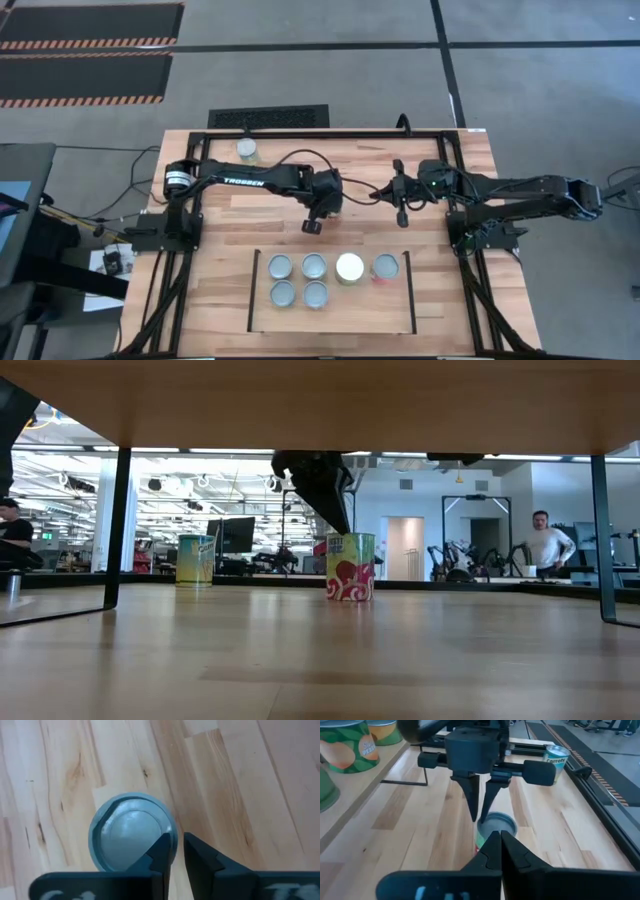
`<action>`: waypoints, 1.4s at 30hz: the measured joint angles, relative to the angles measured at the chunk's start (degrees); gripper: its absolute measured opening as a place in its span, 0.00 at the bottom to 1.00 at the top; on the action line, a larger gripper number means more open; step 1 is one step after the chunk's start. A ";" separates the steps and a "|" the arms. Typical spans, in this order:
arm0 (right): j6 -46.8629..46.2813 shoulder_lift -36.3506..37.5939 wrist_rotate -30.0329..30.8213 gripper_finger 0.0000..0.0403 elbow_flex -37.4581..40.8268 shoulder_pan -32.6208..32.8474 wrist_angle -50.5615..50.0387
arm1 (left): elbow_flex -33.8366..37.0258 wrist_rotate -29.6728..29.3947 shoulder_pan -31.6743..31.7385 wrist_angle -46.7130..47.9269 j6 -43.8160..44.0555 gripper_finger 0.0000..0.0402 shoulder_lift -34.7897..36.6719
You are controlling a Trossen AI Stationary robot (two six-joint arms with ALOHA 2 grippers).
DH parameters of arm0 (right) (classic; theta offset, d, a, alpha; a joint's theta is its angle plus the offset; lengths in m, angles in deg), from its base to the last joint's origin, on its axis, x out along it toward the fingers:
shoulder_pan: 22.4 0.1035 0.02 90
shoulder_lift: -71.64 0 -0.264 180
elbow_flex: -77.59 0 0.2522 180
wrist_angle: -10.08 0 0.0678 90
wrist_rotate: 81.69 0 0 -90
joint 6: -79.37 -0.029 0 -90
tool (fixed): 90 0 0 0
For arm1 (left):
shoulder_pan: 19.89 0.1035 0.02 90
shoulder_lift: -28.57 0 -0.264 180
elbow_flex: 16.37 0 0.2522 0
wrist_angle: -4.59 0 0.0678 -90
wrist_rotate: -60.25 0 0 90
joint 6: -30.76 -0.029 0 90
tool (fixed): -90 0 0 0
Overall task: Pick and place cans onto a shelf
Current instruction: Put the red green can on the shelf aligned with other cans on the shelf
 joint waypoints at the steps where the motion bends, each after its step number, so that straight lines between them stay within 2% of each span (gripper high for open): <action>1: 0.00 0.00 0.00 0.02 -0.01 0.00 0.00 | 0.00 0.03 0.00 0.00 0.00 0.11 0.00; 9: 0.01 0.00 0.00 0.02 -0.01 -0.02 -0.07 | 0.09 -0.37 0.01 1.28 -0.53 0.16 0.82; 14: 1.38 0.00 0.00 0.02 -0.04 -0.02 0.09 | 0.16 0.43 0.35 0.56 -0.50 0.14 6.20; 18: 1.55 0.00 -0.04 0.02 -0.06 -0.02 0.36 | 3.71 3.41 1.31 -5.07 1.80 0.12 9.98; 21: 1.54 -0.01 -0.07 0.02 -0.06 -0.02 0.55 | 8.91 3.60 1.83 -11.81 2.99 0.10 13.20; 28: 1.77 -2.58 -0.22 0.02 -0.10 -0.02 5.48 | 26.05 3.24 2.88 -31.23 7.98 0.06 22.76; 34: 2.21 -9.44 -0.28 0.01 -0.36 -0.02 11.95 | 40.05 0.29 2.90 -47.89 12.07 0.06 32.40; 42: 3.58 -18.34 -0.42 0.03 -6.18 0.33 11.23 | 53.80 -0.70 2.97 -62.62 17.40 0.06 43.27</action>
